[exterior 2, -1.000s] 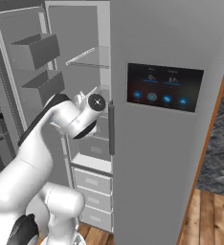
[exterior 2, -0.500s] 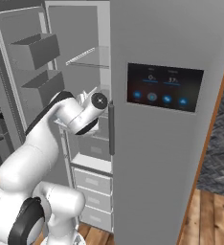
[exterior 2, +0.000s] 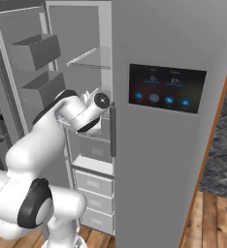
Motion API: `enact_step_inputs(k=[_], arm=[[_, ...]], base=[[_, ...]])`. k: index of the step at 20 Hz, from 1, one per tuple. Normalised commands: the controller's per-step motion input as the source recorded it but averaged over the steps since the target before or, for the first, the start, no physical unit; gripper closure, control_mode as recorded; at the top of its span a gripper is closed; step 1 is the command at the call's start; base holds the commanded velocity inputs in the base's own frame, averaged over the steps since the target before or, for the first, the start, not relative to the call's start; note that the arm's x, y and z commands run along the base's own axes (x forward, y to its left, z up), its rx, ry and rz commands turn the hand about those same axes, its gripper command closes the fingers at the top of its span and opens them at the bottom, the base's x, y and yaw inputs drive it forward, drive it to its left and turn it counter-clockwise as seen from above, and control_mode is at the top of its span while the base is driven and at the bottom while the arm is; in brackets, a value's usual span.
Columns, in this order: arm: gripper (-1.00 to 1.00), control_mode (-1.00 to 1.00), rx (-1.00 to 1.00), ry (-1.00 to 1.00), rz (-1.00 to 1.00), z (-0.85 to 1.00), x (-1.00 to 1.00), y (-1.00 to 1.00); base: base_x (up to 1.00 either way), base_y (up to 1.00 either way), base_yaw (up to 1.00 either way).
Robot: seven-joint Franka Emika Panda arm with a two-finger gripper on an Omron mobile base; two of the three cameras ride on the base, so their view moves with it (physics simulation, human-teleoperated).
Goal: The ice cube tray has been filled with water. Take the tray and place it in the freezer to make ice. Close the freezer door after placing the tray.
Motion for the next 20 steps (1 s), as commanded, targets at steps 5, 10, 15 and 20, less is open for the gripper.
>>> enact_step_inputs(k=[5, 10, 15, 20], arm=[[1.00, -1.00, 0.00, 0.00, 0.00, -0.08, 0.30, 0.01], [1.00, -1.00, 0.00, 0.00, -0.01, -0.08, 0.29, 0.00], [1.00, -1.00, 0.00, 0.00, -0.02, -0.04, 0.31, 0.00], [1.00, -1.00, 0.00, 0.00, -0.02, -0.02, 0.32, 0.00]], base=[[0.00, 0.00, 0.00], [0.00, 0.00, 0.00], [0.00, 0.00, 0.00], [0.00, 0.00, 0.00]])
